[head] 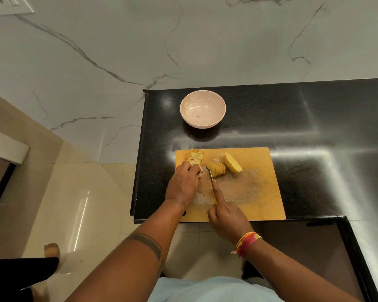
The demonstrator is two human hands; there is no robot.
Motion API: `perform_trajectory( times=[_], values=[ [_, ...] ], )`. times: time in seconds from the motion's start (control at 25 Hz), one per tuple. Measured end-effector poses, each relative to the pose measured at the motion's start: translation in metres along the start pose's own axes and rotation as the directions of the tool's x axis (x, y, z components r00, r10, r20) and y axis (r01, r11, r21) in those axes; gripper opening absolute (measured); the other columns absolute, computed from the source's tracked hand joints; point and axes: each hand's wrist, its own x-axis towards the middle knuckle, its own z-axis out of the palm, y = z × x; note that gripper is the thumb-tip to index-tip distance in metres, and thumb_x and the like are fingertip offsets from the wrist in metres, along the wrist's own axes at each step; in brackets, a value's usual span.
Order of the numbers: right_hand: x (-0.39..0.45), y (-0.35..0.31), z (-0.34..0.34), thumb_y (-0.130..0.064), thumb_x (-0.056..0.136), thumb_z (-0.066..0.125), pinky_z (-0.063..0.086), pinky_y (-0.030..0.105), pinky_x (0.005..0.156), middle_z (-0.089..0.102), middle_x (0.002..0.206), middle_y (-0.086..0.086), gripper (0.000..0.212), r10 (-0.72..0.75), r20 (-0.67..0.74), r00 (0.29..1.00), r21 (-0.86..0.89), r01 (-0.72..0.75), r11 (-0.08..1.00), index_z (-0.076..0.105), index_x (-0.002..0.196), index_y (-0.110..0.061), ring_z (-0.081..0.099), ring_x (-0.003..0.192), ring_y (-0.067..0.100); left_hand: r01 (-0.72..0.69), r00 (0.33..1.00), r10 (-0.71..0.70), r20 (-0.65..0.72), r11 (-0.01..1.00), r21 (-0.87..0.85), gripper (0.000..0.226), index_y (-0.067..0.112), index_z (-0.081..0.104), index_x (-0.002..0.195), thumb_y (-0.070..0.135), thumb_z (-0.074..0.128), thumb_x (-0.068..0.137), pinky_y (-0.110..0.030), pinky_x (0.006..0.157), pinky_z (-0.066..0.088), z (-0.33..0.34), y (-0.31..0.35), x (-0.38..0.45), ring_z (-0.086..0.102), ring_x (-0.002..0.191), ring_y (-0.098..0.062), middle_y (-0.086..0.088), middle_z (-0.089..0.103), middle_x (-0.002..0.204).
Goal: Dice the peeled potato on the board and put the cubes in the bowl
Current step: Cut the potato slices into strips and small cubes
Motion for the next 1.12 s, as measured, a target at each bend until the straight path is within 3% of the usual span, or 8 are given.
perform_trajectory(
  times=[0.2, 0.4, 0.64, 0.8, 0.88, 1.0, 1.12],
  values=[
    [0.002, -0.001, 0.000, -0.025, 0.100, 0.042, 0.042, 0.031, 0.048, 0.058, 0.063, -0.004, 0.080, -0.002, 0.025, 1.000, -0.006, 0.003, 1.000, -0.007, 0.162, -0.027, 0.054, 0.051, 0.016, 0.183, 0.977, -0.197, -0.077, 0.970, -0.162, 0.014, 0.024, 0.058, 0.112, 0.029, 0.061, 0.100, -0.023, 0.078, 0.053, -0.009, -0.002, 0.001, 0.052, 0.095, -0.008, 0.006, 0.050, 0.112],
    [0.006, -0.005, 0.007, -0.026, 0.099, 0.040, 0.047, 0.035, 0.051, 0.060, 0.066, -0.002, 0.081, 0.010, 0.061, 0.998, -0.018, -0.009, 1.000, -0.010, 0.162, -0.027, 0.055, 0.054, 0.016, 0.074, 0.996, -0.066, 0.055, 0.984, -0.163, 0.013, 0.025, 0.056, 0.112, 0.031, 0.058, 0.101, -0.024, 0.078, 0.052, 0.002, 0.001, -0.014, 0.054, 0.094, -0.008, 0.007, 0.050, 0.113],
    [0.005, -0.006, -0.001, -0.024, 0.099, 0.042, 0.045, 0.035, 0.048, 0.058, 0.062, -0.003, 0.079, 0.002, -0.002, 1.000, 0.025, -0.002, 1.000, -0.004, 0.163, -0.028, 0.053, 0.050, 0.015, 0.137, 0.990, -0.143, -0.004, 0.957, -0.257, 0.012, 0.023, 0.060, 0.112, 0.029, 0.058, 0.101, -0.026, 0.074, 0.052, -0.001, 0.017, 0.002, 0.056, 0.092, -0.011, 0.005, 0.052, 0.112],
    [-0.001, 0.003, -0.013, -0.020, 0.098, 0.045, 0.035, 0.030, 0.044, 0.055, 0.059, -0.005, 0.079, 0.018, -0.063, 0.998, 0.050, -0.015, 0.999, 0.001, 0.163, -0.027, 0.051, 0.048, 0.014, 0.116, 0.993, -0.102, 0.060, 0.943, -0.312, 0.034, 0.026, 0.058, 0.133, 0.030, 0.061, 0.100, -0.028, 0.085, 0.053, -0.004, 0.035, 0.019, 0.056, 0.103, -0.009, 0.005, 0.050, 0.123],
    [-0.003, 0.004, -0.016, -0.020, 0.098, 0.045, 0.032, 0.028, 0.045, 0.055, 0.059, -0.005, 0.079, 0.015, -0.074, 0.997, 0.042, -0.012, 0.999, 0.002, 0.163, -0.027, 0.051, 0.049, 0.014, 0.142, 0.989, -0.120, 0.088, 0.941, -0.308, 0.036, 0.026, 0.059, 0.135, 0.029, 0.062, 0.100, -0.029, 0.087, 0.054, -0.002, 0.038, 0.021, 0.056, 0.104, -0.010, 0.004, 0.049, 0.123],
    [-0.002, 0.006, -0.017, -0.022, 0.098, 0.045, 0.039, 0.033, 0.046, 0.055, 0.060, -0.004, 0.077, 0.012, -0.077, 0.997, 0.047, -0.008, 0.999, 0.003, 0.163, -0.028, 0.051, 0.049, 0.015, 0.171, 0.983, -0.147, 0.108, 0.948, -0.269, 0.034, 0.028, 0.059, 0.133, 0.026, 0.060, 0.099, -0.032, 0.089, 0.054, 0.001, 0.033, 0.019, 0.057, 0.110, -0.015, 0.004, 0.048, 0.125],
    [-0.003, 0.008, -0.017, -0.022, 0.099, 0.045, 0.041, 0.035, 0.047, 0.055, 0.060, -0.004, 0.077, 0.026, -0.087, 0.996, 0.060, -0.021, 0.998, 0.004, 0.163, -0.028, 0.052, 0.049, 0.015, 0.126, 0.987, -0.089, 0.132, 0.945, -0.301, 0.051, 0.030, 0.048, 0.147, 0.030, 0.063, 0.098, -0.028, 0.097, 0.047, -0.001, 0.036, 0.019, 0.050, 0.122, -0.012, 0.006, 0.045, 0.139]
  ],
)
